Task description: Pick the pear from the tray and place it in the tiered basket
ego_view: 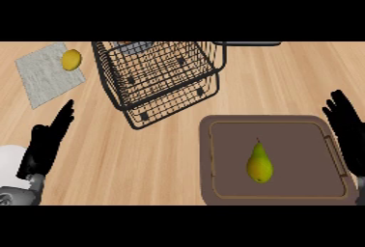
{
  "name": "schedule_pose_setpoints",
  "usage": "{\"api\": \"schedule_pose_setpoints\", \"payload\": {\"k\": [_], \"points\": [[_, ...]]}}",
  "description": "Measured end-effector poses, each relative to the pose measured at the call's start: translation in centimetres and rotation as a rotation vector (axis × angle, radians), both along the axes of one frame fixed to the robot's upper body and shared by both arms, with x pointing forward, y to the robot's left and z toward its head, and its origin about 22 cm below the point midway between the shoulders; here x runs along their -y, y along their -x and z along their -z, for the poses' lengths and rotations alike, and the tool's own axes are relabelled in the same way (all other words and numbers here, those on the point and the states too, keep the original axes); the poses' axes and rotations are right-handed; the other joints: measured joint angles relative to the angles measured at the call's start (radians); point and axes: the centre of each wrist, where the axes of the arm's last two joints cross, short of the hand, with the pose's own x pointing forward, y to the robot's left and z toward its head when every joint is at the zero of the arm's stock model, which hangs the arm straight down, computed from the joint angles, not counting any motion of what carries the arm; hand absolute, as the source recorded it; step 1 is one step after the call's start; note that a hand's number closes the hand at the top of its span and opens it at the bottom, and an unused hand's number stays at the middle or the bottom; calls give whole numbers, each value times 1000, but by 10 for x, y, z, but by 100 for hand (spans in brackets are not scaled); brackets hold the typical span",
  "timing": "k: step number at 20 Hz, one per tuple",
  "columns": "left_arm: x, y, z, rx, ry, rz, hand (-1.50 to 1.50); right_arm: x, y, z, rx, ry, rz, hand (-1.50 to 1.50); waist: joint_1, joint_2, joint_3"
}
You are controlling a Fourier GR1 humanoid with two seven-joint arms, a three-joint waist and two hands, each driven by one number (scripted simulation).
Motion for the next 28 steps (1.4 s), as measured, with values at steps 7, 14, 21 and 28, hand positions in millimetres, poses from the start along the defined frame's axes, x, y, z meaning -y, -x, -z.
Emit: {"api": "schedule_pose_setpoints", "payload": {"k": [7, 14, 21, 28], "points": [[10, -8, -20, 82, 144, 29, 0, -58, -16, -17, 156, -27, 4, 150, -1, 21, -10], [21, -4, -18, 83, 257, 59, 0, -89, -2, 27, 3, 5, 450, -150, -11, 22, -7], [17, -2, -16, 81, 286, 60, 0, -80, 8, 12, -91, 320, 387, -150, -17, 18, -10], [21, -2, -16, 76, 288, 79, 0, -73, 15, -23, -412, 584, 110, -150, -4, 17, -13]]}}
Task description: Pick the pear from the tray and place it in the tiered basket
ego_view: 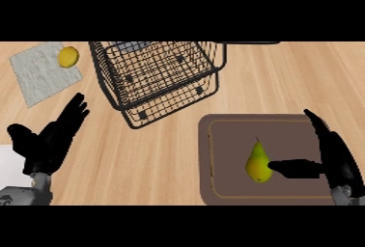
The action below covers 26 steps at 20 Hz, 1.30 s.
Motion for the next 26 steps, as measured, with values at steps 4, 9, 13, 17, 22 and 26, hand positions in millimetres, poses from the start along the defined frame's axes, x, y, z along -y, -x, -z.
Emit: {"api": "schedule_pose_setpoints", "payload": {"k": [4, 9, 13, 17, 22, 26], "points": [[5, -2, -1, -1, 5, 13, 0, -19, -6, -33, -169, 3, -112, -150, 14, 4, 3], [5, -1, -1, 3, 6, 12, 0, -42, -19, -60, -231, 12, -185, -150, 13, 5, 6], [5, -1, -2, 7, 13, 6, 0, -57, -28, -59, -244, 26, -189, -150, 9, 5, 7], [4, 0, -2, 5, 12, 3, 0, -60, -35, -39, -293, 43, -163, -150, 6, 6, 8], [0, 0, -3, 2, 14, -2, 0, -68, -37, -9, -344, 58, -142, -150, 1, 6, 9], [0, 7, 1, -5, 11, -3, 0, -70, -34, 7, -362, 89, -131, -150, -3, 5, 10]]}}
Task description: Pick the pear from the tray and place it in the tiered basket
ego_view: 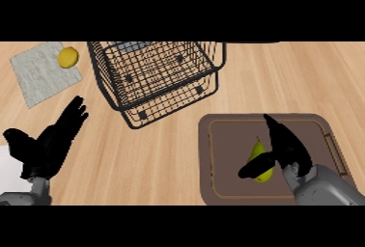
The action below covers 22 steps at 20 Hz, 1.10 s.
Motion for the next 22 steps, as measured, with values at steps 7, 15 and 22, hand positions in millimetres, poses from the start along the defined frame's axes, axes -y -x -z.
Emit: {"api": "schedule_pose_setpoints", "payload": {"k": [7, 15, 22], "points": [[0, -3, 0, 5, 6, -1, 0, -3, 5, 27, 9, 83, 15, -150, -6, 0, 0], [1, -7, -2, 9, 2, -9, 0, 3, 3, 34, -50, 39, 37, 150, -6, -3, -4], [-1, -7, -1, 10, 0, -3, 0, -1, 6, 39, -75, 70, -38, 150, -5, -10, -12]]}}
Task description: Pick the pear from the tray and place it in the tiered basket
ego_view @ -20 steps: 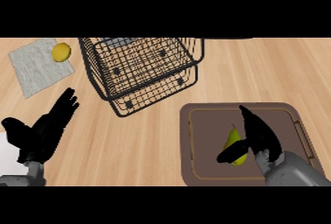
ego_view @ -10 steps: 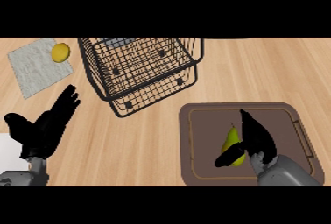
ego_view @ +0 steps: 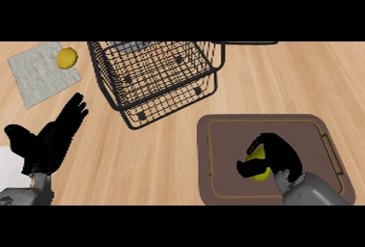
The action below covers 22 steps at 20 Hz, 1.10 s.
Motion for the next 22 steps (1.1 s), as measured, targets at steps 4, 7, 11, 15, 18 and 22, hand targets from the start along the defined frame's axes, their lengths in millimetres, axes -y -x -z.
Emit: {"api": "schedule_pose_setpoints", "payload": {"k": [4, 7, 11, 15, 18, 22], "points": [[-3, -3, -2, -1, -3, 4, 0, -4, 1, 2, 9, 57, -45, 150, -2, 0, -1], [-2, -3, -1, 2, 0, -4, 0, -2, 0, 1, 52, 107, -55, 150, -2, 1, 2], [-6, 0, -4, -4, -1, -16, 0, -20, 14, 7, 146, 224, -77, 150, -11, -3, 5], [-11, 7, 1, -28, -3, -46, 0, -28, 32, 11, 260, 343, -77, 150, -40, -19, 4], [-15, 11, 4, -39, -1, -63, 0, -38, 38, 3, 408, 398, -79, 150, -58, -26, 5], [-16, 12, 7, -46, -2, -76, 0, -61, 42, -30, 682, 374, -60, 150, -76, -30, 7]]}}
